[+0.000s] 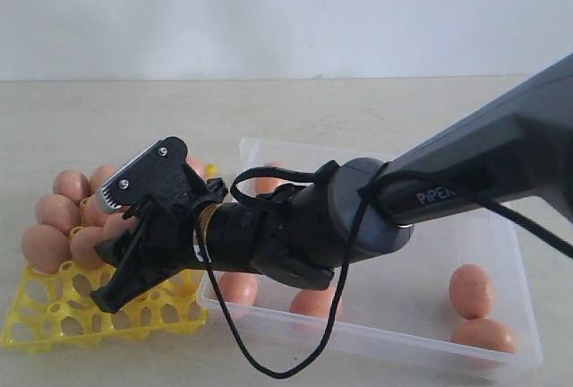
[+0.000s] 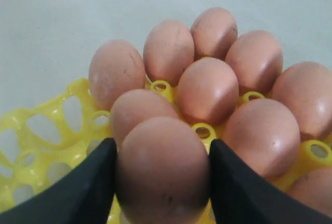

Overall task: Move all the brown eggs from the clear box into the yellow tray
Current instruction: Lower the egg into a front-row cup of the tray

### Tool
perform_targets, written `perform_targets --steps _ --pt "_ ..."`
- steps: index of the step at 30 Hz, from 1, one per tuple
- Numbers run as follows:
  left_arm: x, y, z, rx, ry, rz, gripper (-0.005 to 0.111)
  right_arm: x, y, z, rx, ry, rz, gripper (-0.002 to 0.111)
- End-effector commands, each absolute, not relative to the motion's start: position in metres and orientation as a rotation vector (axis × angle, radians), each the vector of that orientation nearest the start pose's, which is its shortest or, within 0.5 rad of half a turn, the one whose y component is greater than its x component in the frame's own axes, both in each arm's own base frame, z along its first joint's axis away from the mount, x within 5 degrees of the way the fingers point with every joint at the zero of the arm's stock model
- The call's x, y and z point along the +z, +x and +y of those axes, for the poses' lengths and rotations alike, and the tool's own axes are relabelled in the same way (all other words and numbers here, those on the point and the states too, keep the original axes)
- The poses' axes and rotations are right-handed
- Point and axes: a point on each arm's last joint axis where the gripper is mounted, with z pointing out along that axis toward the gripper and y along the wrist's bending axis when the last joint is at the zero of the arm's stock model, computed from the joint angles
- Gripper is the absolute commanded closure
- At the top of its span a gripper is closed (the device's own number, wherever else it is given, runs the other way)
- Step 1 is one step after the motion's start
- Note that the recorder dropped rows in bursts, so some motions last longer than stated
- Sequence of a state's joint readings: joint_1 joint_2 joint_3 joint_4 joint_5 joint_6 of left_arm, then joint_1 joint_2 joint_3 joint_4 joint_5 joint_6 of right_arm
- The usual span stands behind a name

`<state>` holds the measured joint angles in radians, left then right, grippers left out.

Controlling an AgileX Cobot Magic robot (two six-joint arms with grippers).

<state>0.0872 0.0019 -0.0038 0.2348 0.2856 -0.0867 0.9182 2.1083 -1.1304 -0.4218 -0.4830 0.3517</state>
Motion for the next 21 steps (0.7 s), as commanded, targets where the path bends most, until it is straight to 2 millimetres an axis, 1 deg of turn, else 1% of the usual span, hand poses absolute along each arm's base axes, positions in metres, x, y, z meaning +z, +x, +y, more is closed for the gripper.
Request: perform_targets --steps 1,6,12,21 --pt "0.188 0.054 0.011 0.220 -0.007 1.765 0.085 0.138 0.254 0.361 0.745 -1.075 1.727 0.108" --pt "0.188 0.054 0.011 0.220 -0.007 1.765 0.085 0.142 0.259 0.362 0.706 -1.099 1.694 0.108" --pt "0.188 0.054 0.011 0.220 -0.007 1.765 0.085 0.140 0.268 0.355 0.668 -1.087 1.736 0.108" --pt "0.188 0.054 0.011 0.220 -0.007 1.765 0.085 0.139 0.268 0.355 0.669 -1.085 1.737 0.108"
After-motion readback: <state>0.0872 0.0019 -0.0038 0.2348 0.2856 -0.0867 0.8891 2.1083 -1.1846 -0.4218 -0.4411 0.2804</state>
